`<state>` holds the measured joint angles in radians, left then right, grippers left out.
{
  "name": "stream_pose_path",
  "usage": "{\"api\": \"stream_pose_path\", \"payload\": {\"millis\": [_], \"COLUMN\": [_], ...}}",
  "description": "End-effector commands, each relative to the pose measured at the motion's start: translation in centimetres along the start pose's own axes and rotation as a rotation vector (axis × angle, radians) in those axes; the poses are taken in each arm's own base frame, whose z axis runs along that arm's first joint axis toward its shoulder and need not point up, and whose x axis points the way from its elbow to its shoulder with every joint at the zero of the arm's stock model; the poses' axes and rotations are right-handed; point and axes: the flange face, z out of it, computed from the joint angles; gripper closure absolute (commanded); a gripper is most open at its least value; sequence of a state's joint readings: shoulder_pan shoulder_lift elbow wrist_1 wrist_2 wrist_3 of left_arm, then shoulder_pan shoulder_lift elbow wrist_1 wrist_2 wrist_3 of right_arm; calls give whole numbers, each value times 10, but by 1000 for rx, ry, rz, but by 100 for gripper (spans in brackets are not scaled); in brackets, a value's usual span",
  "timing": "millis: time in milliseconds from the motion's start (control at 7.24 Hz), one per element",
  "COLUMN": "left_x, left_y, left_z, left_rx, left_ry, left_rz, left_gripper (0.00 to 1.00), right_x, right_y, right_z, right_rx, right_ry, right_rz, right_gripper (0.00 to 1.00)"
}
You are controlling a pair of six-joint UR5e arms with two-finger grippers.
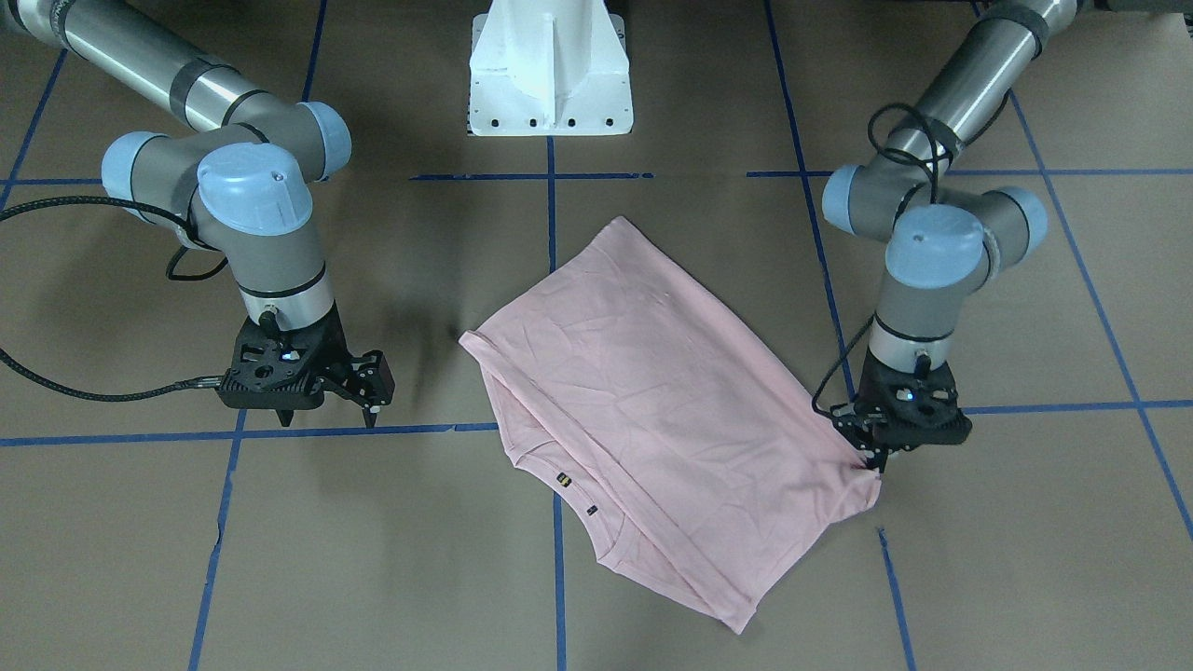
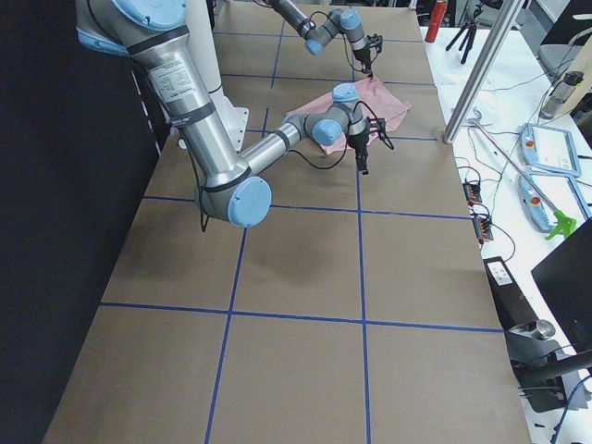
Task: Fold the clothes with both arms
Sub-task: 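Drag the folded shirt with the left gripper away from the robot, rotating it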
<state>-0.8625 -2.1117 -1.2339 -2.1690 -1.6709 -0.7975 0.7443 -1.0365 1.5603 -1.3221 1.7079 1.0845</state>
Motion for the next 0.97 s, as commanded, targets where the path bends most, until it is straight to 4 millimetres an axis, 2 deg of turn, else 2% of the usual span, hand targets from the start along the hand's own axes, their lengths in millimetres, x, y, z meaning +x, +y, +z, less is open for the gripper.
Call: {"api": "stream_pose_path", "payload": {"millis": [0,138,276,414,552,691,829], "left_x": [-26,-33,-38,-67,-101,-104,-103], "left_y": [-32,-32,-34,-59,-62,-55,-54], "left_z": [40,40,38,22,12,-1,-6], "left_rx": [35,36,47,69,29,47,55], "left_ry": [-14,-17,-12,7,73,99,105], "left_rz": [36,41,102,180,220,223,221], "left_gripper": [100,91,1,0,0,0,0], "right_x": [1,-2,-11,-29,-78,-136,-179], "right_y": [0,-1,0,0,-3,-3,2], "right_z": [1,-1,-3,-9,-6,4,8], "right_rx": [-1,1,2,1,-12,15,35], "right_ry": [2,-2,-13,-31,-51,-37,-56], "right_rz": [2,1,30,121,196,281,317], "right_gripper": [0,0,0,0,6,16,23]}}
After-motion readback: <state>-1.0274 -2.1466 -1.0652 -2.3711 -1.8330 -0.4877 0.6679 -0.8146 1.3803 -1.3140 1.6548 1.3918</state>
